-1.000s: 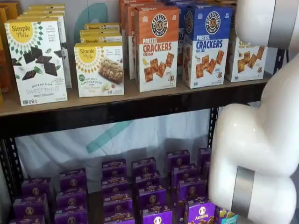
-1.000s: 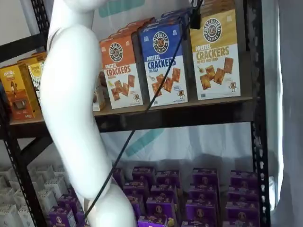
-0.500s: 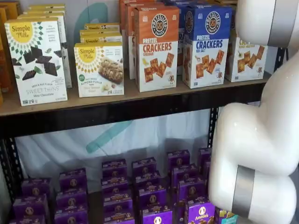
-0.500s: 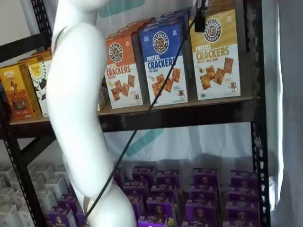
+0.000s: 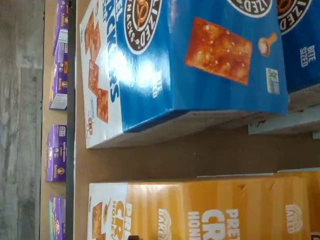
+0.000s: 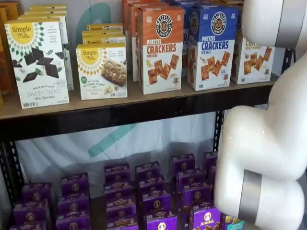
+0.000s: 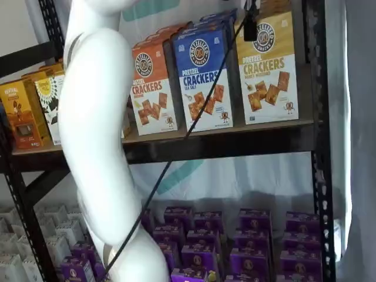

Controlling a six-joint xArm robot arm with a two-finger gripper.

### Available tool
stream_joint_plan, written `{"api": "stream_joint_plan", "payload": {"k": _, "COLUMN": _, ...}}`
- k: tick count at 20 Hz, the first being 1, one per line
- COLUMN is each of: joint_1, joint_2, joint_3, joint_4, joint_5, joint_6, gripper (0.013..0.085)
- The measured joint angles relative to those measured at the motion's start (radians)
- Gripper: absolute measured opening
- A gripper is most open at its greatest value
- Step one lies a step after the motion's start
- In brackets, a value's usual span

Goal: Retrieve the yellow and white box located on the top shelf, the sixth one from the left

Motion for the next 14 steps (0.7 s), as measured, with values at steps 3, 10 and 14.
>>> {"api": "stream_joint_plan", "payload": {"k": 3, "joint_1": 0.007, "joint_2": 0.004, "joint_3": -0.009, "joint_4": -0.019, "joint_5": 0.002, "joint_6": 0.0, "gripper": 0.085}}
{"api": "stream_joint_plan", "payload": {"k": 10, "joint_1": 0.04, "joint_2": -0.004, "joint_3": 0.006, "joint_4": -0.077, "joint_5": -0.03, "joint_6": 0.003, "gripper": 0.085}}
{"api": "stream_joint_plan", "payload": {"k": 14, "joint_1": 0.067, "joint_2": -0.008, "joint_3": 0.014, "joint_4": -0.125, "joint_5": -0.044, "joint_6": 0.011, "gripper": 0.085}}
